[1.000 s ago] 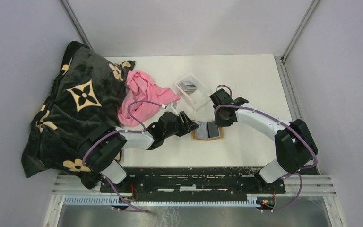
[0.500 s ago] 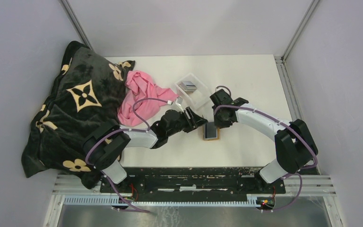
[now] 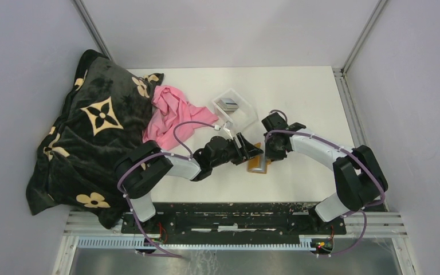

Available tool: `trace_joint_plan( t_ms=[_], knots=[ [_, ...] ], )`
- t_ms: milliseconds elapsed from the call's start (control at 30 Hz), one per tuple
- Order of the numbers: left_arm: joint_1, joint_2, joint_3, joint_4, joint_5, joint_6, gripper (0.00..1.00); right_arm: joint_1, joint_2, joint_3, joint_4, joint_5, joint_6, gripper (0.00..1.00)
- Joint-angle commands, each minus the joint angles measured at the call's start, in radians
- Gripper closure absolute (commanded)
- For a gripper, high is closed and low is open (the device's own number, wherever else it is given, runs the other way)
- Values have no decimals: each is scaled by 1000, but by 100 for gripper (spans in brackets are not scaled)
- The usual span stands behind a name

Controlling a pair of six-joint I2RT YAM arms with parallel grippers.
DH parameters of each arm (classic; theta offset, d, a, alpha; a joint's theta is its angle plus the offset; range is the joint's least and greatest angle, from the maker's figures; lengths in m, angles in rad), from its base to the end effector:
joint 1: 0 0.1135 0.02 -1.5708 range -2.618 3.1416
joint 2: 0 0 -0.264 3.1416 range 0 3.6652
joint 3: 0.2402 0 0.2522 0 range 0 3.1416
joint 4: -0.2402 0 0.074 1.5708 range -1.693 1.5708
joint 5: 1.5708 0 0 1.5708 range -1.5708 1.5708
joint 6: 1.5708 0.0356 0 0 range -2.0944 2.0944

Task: Put the credit cards into the card holder
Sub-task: Close the card holder at the center of the board.

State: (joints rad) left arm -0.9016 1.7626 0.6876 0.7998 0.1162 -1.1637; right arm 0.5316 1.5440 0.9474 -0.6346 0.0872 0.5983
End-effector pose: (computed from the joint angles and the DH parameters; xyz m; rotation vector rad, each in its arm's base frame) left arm 0.2107 -0.2731 0.1560 -0.1868 2.1404 -1.4587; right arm 0.2479 0.1422 0.1862 0.1145 2.8023 0.1541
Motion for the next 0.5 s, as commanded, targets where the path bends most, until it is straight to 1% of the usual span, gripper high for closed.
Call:
trace_joint_plan(
  t_ms=[0, 233, 467],
  knots=[
    [-9, 16, 10, 80, 6, -45, 28, -53, -68, -35, 47, -32, 31, 71],
    [-20, 63, -2, 131, -4, -83, 31, -111, -96, -93, 82, -84, 45, 70],
    [-32, 129, 57, 167, 14, -111, 33, -143, -83, -116, 110, -145, 66, 70]
  ],
)
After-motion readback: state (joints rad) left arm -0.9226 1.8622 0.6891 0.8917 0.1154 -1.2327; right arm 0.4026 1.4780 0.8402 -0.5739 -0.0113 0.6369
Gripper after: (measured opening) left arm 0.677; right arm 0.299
